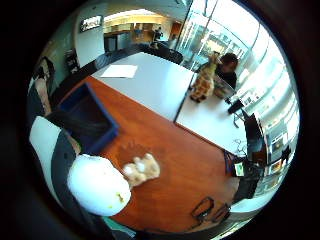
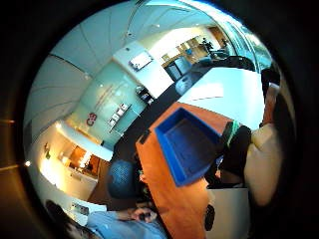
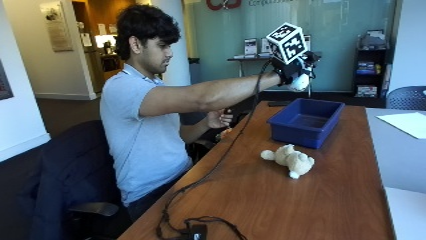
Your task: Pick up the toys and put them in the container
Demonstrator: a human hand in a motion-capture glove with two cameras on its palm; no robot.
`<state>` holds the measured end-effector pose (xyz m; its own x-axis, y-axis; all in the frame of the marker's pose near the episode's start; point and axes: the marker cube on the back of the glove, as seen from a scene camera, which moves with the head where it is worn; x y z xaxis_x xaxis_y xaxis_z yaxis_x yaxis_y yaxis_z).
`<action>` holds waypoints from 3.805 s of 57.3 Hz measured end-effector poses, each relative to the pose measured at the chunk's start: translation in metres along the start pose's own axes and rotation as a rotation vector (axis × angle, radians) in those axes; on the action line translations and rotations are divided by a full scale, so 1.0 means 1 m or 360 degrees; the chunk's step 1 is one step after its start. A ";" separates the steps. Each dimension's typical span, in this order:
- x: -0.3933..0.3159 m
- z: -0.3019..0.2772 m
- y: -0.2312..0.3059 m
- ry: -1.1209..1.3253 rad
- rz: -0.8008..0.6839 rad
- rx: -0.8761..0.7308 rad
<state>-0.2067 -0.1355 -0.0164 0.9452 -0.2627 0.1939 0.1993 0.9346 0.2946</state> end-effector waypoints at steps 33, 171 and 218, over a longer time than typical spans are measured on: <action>-0.069 0.080 -0.022 -0.0069 -0.0044 -0.0436; -0.062 0.092 0.017 0.0012 -0.0177 -0.0315; 0.120 0.039 0.130 0.0131 0.0153 -0.0342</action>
<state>-0.0773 -0.0551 0.0822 0.9787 -0.1577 0.1318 0.1493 0.9862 0.0712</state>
